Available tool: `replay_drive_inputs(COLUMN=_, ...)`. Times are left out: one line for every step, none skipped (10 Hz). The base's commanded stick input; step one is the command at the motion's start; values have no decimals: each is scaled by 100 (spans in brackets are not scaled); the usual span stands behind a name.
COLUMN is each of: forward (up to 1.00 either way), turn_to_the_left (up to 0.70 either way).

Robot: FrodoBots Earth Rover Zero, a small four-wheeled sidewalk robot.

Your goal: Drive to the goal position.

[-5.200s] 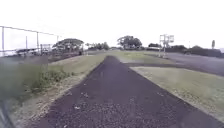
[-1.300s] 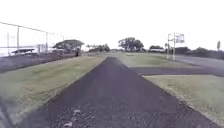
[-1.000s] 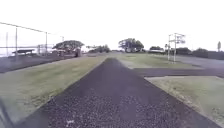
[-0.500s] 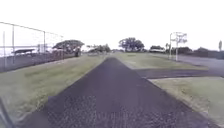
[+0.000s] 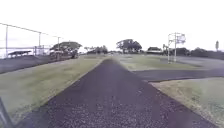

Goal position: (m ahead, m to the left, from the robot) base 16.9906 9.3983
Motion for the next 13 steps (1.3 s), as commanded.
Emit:
replay_drive_inputs(forward=70, turn_to_the_left=0)
replay_drive_inputs(forward=70, turn_to_the_left=0)
replay_drive_inputs(forward=70, turn_to_the_left=0)
replay_drive_inputs(forward=70, turn_to_the_left=0)
replay_drive_inputs(forward=70, turn_to_the_left=0)
replay_drive_inputs(forward=70, turn_to_the_left=0)
replay_drive_inputs(forward=70, turn_to_the_left=0)
replay_drive_inputs(forward=70, turn_to_the_left=0)
replay_drive_inputs(forward=70, turn_to_the_left=0)
replay_drive_inputs(forward=70, turn_to_the_left=0)
replay_drive_inputs(forward=70, turn_to_the_left=0)
replay_drive_inputs(forward=70, turn_to_the_left=-4)
replay_drive_inputs(forward=70, turn_to_the_left=-10)
